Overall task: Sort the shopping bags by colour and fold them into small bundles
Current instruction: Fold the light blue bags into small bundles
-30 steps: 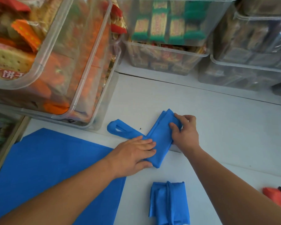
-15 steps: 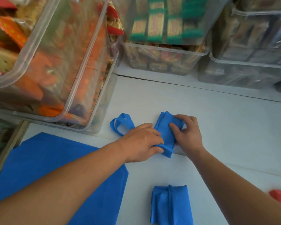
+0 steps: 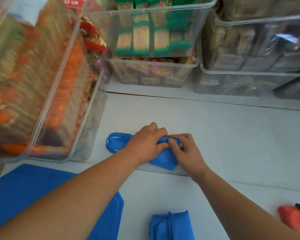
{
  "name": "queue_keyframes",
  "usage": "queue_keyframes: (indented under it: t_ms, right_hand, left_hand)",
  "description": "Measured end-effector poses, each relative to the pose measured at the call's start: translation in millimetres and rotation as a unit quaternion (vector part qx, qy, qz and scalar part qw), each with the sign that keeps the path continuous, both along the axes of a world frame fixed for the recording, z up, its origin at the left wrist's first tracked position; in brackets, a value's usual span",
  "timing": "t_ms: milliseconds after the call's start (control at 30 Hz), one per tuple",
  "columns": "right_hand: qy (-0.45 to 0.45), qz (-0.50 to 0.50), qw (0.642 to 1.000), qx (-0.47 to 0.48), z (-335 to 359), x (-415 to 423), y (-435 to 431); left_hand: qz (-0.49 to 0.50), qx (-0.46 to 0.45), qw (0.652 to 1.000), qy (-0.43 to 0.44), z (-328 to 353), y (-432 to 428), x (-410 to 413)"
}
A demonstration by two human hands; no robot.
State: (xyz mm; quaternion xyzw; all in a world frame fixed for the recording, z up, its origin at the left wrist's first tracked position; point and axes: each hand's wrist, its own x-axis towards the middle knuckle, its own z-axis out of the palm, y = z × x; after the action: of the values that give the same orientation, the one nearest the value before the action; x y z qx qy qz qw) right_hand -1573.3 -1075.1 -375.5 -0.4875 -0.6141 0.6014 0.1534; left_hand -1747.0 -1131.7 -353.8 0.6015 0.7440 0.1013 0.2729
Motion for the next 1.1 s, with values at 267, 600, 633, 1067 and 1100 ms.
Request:
queue_keyframes:
  t_ms: [267, 600, 633, 1067, 1100]
  right_hand:
    - [-0.065, 0.013, 0.991, 0.116, -8, -4, -2]
    - [-0.26, 0.003, 0.961, 0.091, 10, -27, -10]
    - [-0.254, -0.002, 0.964, 0.08, 13, -28, -9]
    - [-0.045, -0.121, 0.99, -0.059, 74, 74, -13]
    - [-0.059, -0.127, 0.989, -0.051, 72, 88, -15]
  left_hand:
    - [-0.08, 0.125, 0.98, 0.13, -16, -51, 5]
    - [0.043, 0.025, 0.992, 0.116, -30, -58, 23]
    - [0.049, 0.028, 0.991, 0.12, -30, -59, 24]
    - [0.112, 0.111, 0.982, -0.108, 43, -71, 77]
    - [0.101, 0.093, 0.985, -0.107, 41, -70, 83]
